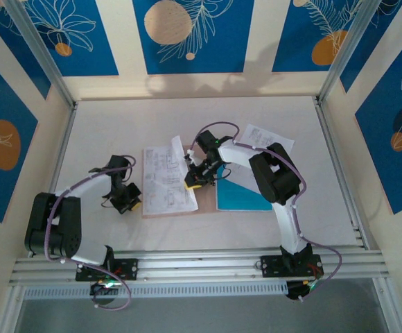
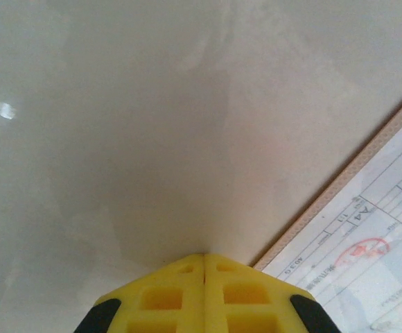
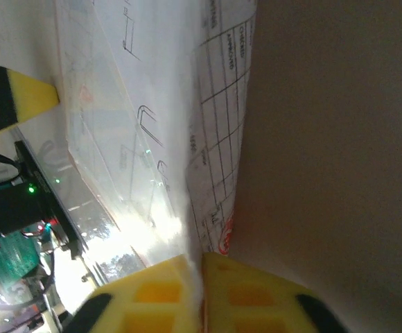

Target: Put the files into the folder

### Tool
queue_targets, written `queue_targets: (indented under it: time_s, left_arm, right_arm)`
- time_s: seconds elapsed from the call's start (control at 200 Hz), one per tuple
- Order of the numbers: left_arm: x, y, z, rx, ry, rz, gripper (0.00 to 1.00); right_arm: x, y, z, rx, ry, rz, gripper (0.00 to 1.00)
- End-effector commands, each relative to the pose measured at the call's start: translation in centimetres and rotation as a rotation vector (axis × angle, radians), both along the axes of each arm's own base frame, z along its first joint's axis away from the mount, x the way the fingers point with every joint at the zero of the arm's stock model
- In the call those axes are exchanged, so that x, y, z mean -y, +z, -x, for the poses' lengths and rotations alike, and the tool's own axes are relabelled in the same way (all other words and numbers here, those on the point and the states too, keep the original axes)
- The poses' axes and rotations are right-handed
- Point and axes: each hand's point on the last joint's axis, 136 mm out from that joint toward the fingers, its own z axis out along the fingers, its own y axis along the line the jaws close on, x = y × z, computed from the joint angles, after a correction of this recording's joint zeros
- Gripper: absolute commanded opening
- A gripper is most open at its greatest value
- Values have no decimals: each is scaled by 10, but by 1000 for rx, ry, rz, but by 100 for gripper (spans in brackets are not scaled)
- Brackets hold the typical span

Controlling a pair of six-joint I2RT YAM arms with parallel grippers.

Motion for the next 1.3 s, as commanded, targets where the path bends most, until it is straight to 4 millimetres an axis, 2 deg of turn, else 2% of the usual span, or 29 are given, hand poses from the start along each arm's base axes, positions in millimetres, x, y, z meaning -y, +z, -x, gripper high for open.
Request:
queue_targets:
  time_s: [0.0, 0.11, 0.19, 0.34, 0.44, 0.565, 0.715, 0.855, 1.09, 1.295]
  left_arm:
    - [18, 15, -28, 115, -36, 46, 0]
    - [19, 28, -32, 147, -36, 44, 0]
    - [22, 37, -36, 167, -43, 53, 0]
    - [43, 53, -47, 221, -107, 96, 0]
    - [62, 52, -50, 228, -183, 118, 0]
    - [83, 44, -48, 224, -266, 136, 0]
    - [111, 33, -40, 208, -348, 182, 0]
    - [134, 22, -29, 186, -416, 213, 0]
    - [166, 2, -14, 156, -444, 259, 0]
    - [189, -4, -17, 162, -449, 278, 0]
  right_arm:
    - [6, 6, 2, -25, -38, 38, 31]
    - [15, 21, -2, -17, -108, 61, 48]
    - [25, 32, -3, 4, -164, 95, 55]
    - [53, 50, -6, 38, -305, 169, 57]
    - [75, 57, -7, 27, -423, 208, 57]
    - [97, 57, -5, -29, -565, 241, 47]
    - [107, 52, -3, -121, -694, 229, 19]
    - [108, 48, -2, -172, -751, 246, 0]
    - [111, 42, -9, -182, -803, 263, 0]
    - [119, 39, -19, -182, -834, 256, 0]
